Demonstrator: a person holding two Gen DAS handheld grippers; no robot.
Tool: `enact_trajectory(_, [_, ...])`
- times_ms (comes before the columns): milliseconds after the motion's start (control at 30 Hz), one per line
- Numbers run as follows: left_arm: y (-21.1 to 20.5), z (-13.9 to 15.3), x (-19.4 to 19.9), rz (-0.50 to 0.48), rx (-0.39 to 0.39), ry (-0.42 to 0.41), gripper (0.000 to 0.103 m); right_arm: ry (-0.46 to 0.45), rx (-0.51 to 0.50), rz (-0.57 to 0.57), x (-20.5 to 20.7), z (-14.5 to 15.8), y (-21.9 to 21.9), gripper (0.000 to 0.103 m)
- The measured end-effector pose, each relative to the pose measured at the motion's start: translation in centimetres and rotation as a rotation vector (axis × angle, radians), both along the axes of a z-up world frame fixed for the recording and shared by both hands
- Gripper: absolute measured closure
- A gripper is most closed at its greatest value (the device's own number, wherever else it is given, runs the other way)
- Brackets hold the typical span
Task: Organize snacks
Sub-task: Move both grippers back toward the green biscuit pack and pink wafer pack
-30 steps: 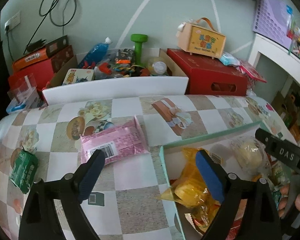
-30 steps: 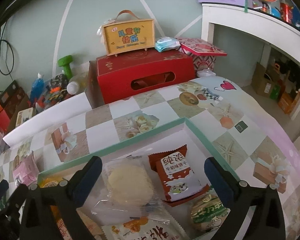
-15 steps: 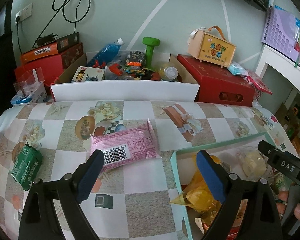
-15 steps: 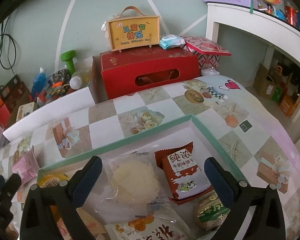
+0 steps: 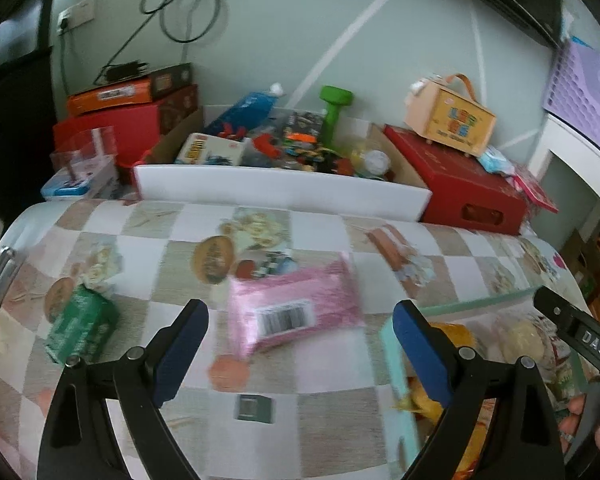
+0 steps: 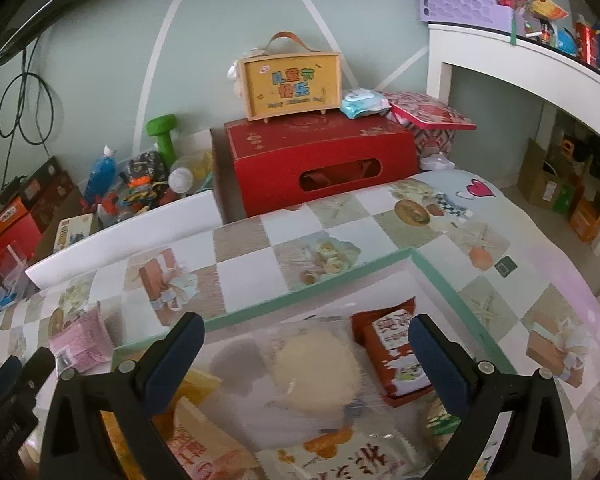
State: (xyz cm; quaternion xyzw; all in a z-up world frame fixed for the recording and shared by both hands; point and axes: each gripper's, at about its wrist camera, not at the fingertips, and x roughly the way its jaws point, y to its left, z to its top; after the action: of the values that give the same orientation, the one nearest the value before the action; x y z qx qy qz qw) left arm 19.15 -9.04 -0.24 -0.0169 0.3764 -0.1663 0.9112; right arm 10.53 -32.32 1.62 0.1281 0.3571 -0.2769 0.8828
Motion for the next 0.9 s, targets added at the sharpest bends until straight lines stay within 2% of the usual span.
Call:
enact_trajectory(267, [6.1, -0.4, 1.5, 0.169, -0.01, 0.009, 0.009, -0.022, -0.049, 0.102, 1.5, 0.9, 4.5, 0.0])
enact_trajectory(667, [15.2, -2.4, 2.4, 0.41, -0.011, 0.061, 0.009, -0.085, -0.05, 0.289, 3.0, 1.4, 11.5, 0.0])
enact_trajectory(900, [17.6, -3.9, 2.9, 0.446, -0.004, 0.118, 0.009, -0.023, -0.028, 0.432, 4.7, -0.7, 15.7, 0.0])
